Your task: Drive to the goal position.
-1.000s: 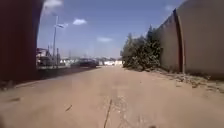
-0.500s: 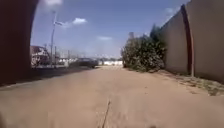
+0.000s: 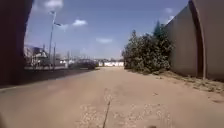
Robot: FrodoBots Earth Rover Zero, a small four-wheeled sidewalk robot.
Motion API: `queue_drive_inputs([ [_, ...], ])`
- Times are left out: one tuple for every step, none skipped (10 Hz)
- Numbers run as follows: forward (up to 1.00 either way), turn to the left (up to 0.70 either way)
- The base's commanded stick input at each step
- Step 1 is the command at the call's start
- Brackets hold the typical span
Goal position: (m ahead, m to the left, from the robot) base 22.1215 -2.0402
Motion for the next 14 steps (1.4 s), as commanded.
queue_drive_inputs([
  [1.00, 0.00],
  [1.00, 0.00],
  [1.00, 0.00],
  [1.00, 0.00],
  [1.00, 0.00],
  [1.00, 0.00],
  [1.00, 0.00],
  [1.00, 0.00],
  [1.00, 0.00],
  [1.00, 0.00],
  [1.00, 0.00],
  [1.00, 0.00],
  [1.00, 0.00],
  [1.00, 0.00],
])
